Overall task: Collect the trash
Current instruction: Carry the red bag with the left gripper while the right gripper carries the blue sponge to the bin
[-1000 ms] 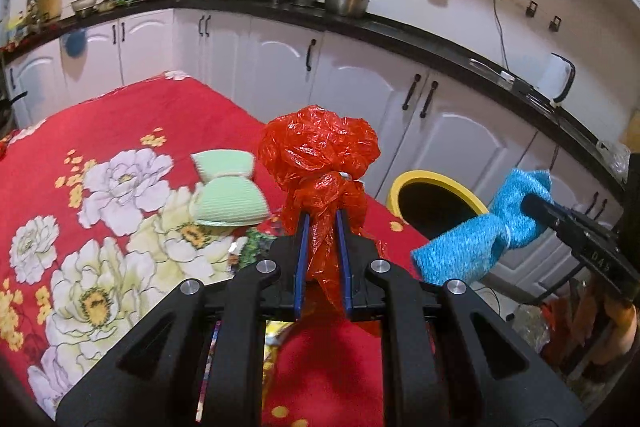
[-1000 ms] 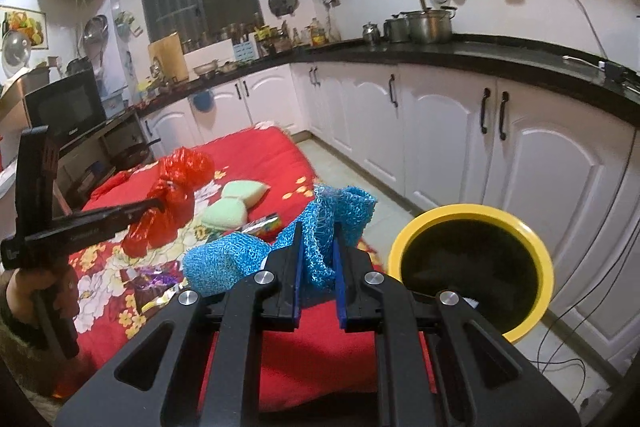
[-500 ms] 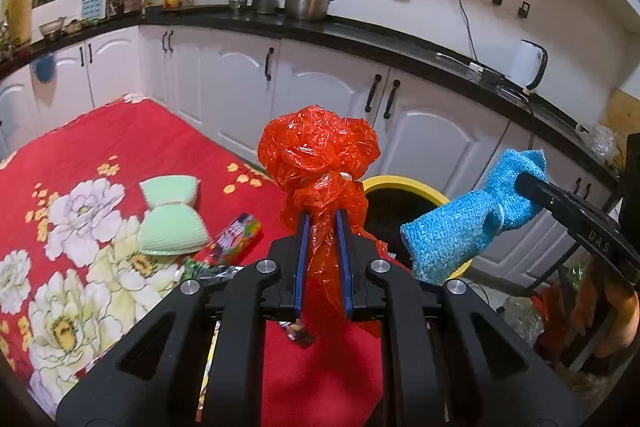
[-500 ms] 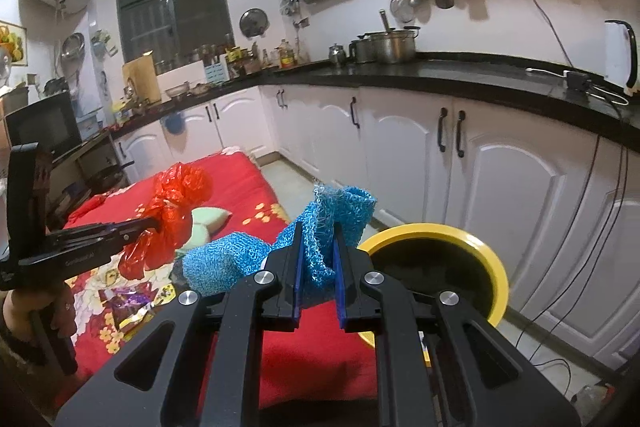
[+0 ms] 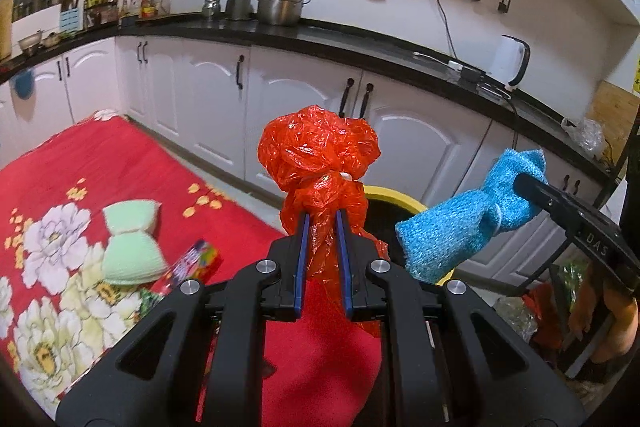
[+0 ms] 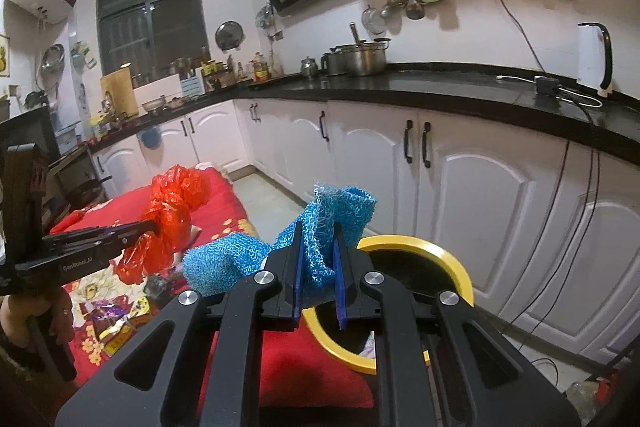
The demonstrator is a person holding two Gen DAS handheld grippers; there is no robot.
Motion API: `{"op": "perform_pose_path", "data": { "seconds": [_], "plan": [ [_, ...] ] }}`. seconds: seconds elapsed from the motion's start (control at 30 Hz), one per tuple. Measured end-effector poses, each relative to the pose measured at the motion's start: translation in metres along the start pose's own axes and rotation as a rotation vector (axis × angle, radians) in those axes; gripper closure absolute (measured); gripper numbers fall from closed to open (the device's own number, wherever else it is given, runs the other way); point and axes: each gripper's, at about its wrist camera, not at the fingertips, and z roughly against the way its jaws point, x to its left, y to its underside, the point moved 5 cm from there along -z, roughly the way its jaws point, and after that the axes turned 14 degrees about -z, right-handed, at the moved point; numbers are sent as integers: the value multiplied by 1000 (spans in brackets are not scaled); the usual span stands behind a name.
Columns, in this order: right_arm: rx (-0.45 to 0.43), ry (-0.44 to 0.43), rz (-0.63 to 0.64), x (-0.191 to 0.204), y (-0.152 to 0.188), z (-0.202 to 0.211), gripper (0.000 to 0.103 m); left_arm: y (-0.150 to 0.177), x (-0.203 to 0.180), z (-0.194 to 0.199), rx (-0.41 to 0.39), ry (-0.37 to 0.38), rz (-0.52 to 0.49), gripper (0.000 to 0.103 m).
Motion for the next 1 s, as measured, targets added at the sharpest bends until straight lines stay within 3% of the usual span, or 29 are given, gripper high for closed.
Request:
{"op": "perform_pose_path", "data": {
  "seconds": [0.4, 1.0],
  "plan": [
    [-48, 94, -25, -37, -9, 2, 91, -23, -33, -38, 7, 63, -50, 95],
    [-58, 236, -48, -89, -5, -16, 91, -20, -63, -103, 84, 126, -76, 95]
  ]
}}
